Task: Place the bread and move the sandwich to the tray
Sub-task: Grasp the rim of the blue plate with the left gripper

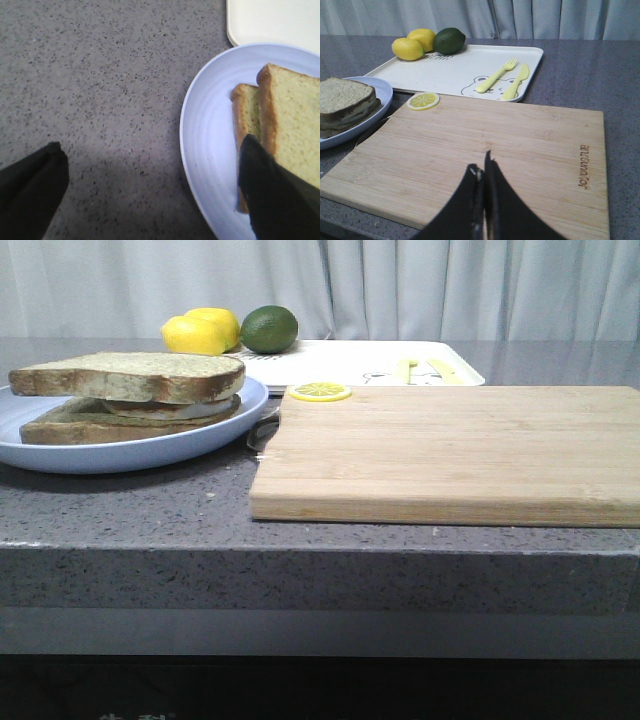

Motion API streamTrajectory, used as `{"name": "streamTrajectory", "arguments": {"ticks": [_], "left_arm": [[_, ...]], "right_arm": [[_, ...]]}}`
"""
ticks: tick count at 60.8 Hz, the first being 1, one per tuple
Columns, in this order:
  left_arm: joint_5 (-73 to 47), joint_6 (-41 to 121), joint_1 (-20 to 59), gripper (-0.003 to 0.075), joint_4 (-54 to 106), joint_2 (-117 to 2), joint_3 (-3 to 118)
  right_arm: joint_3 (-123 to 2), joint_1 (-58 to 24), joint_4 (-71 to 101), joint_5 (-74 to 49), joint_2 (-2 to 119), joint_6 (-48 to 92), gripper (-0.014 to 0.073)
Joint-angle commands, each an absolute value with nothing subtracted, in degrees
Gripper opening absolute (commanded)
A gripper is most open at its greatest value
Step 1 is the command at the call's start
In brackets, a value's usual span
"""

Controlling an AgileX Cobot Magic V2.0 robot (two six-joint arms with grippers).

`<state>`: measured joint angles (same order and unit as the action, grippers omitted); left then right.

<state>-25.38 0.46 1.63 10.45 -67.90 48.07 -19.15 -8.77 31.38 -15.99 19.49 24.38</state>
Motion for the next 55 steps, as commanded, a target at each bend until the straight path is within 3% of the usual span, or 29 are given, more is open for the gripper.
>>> {"name": "streamTrajectory", "arguments": {"ticks": [1, 20, 46, 51, 55], "left_arm": [[-23.2, 0.0, 2.1, 0.0673, 11.9, -71.0, 53.4], [-24.2, 0.0, 3.5, 0.0673, 13.0, -83.0, 60.4], [-24.4, 0.0, 4.4, 0.0668, 13.0, -88.7, 61.3], [-25.0, 0.0, 4.4, 0.0633, 13.0, -89.1, 61.3], [-25.2, 0.0, 4.4, 0.0549, 13.0, -89.3, 61.3]], "right_arm": [[-20.7, -8.9, 32.2, -12.0, 19.8, 24.6, -0.0069], [-20.7, -8.9, 32.6, -11.5, 19.8, 24.6, -0.0069], [-20.7, -8.9, 32.6, -11.4, 19.8, 24.6, -0.0069], [-20.7, -8.9, 32.6, -11.4, 19.8, 24.6, -0.0069], [-20.7, -8.9, 32.6, -11.4, 19.8, 24.6, -0.0069]]}}
